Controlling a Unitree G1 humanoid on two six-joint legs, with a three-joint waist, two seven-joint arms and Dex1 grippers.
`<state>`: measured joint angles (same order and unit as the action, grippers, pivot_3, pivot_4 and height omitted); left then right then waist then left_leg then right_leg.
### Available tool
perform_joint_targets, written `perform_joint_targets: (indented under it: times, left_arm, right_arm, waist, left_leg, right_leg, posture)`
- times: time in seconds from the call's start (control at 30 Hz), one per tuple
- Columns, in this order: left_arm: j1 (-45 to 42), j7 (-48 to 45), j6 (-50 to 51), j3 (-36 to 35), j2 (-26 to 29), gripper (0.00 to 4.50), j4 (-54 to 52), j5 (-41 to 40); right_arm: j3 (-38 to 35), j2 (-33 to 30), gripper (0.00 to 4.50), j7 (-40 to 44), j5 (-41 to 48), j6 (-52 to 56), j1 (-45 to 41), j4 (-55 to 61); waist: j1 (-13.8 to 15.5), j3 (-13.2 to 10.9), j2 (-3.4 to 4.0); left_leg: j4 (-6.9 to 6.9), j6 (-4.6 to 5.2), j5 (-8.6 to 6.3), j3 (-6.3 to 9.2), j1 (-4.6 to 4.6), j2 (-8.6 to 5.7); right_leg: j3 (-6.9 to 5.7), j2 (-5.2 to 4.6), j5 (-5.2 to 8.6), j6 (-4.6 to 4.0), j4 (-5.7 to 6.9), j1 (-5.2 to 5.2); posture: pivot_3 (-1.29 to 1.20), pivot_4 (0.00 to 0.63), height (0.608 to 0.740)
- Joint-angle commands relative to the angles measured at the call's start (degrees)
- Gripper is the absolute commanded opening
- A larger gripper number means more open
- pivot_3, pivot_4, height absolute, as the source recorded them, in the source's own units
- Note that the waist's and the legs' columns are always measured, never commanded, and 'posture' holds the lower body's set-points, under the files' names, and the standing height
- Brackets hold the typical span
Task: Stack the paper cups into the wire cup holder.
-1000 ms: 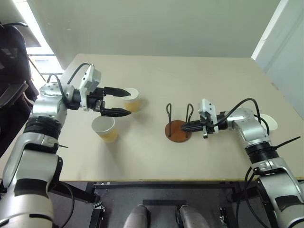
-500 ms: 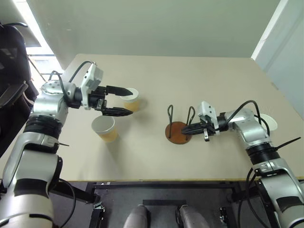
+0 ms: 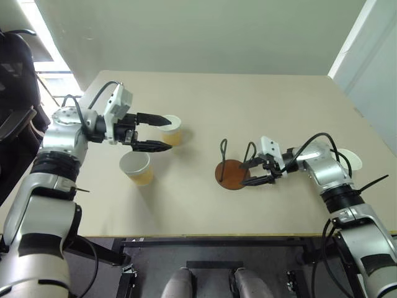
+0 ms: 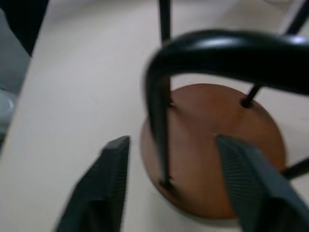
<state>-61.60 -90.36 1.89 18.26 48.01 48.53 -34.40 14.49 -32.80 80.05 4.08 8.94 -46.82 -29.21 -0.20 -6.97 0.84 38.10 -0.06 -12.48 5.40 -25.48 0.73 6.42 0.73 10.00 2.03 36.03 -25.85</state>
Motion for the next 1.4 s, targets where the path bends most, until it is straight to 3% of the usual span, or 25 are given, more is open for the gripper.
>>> perform_joint_targets:
  times: [0.03,0.3,0.53,0.8,1.03,1.4]
  left_arm:
    - [-1.3,-2.1,-1.4,-1.1,0.2,4.5,0.5,-0.3]
    - [-2.5,-2.1,-1.3,-1.1,-1.2,4.5,1.1,0.4]
    - [-3.3,-2.1,0.2,-1.4,-1.7,4.5,0.4,1.0]
    - [-4.1,-2.1,1.3,-1.2,-1.4,4.5,0.8,1.0]
    - [-7.7,-0.2,-4.8,-4.5,-3.4,4.5,9.3,11.6]
    - [-13.7,10.3,-0.8,-11.3,-3.9,4.5,18.4,21.6]
  right_arm:
    - [-1.1,-0.8,4.24,-0.9,-0.6,-2.5,-1.8,-1.0]
    - [-1.7,-2.1,4.24,0.2,0.0,-1.5,-1.6,-0.1]
    - [-2.5,-8.1,4.24,4.8,0.5,0.5,-3.0,-0.3]
    - [-5.0,-11.5,4.24,4.4,1.5,2.2,-4.5,0.1]
    - [-8.2,-10.2,4.24,-0.2,2.7,4.8,-7.9,-1.8]
    - [-9.6,-10.2,4.24,-1.8,3.4,5.5,-8.8,-1.7]
  waist:
    - [0.0,0.0,0.0]
    - [0.1,0.0,0.0]
    - [0.1,0.0,0.0]
    - [0.0,0.0,0.0]
    - [0.0,0.0,0.0]
    - [0.0,0.0,0.0]
  left_leg:
    - [0.0,0.0,0.0,0.0,0.0,0.0]
    - [0.0,0.0,0.0,0.0,-0.01,0.0]
    - [-0.02,0.0,0.0,-0.01,-0.03,0.0]
    - [-0.03,0.0,0.0,0.0,0.0,0.0]
    - [-0.01,0.01,0.0,0.0,-0.01,0.0]
    - [-0.11,0.02,-0.01,0.0,-0.06,0.0]
  right_leg:
    - [0.0,0.0,0.0,0.0,0.0,0.0]
    - [0.0,0.0,0.0,0.0,-0.02,0.01]
    - [0.0,-0.01,0.0,0.01,-0.05,0.01]
    - [0.01,0.0,0.0,0.01,-0.01,0.01]
    - [0.02,0.0,-0.01,0.02,-0.03,0.01]
    - [0.01,-0.01,-0.01,0.04,-0.12,-0.03]
  posture:
    - [0.0,0.15,0.74]
    - [0.0,0.15,0.74]
    - [0.0,0.15,0.74]
    - [0.0,0.15,0.74]
    - [0.0,0.15,0.74]
    - [0.0,0.15,0.74]
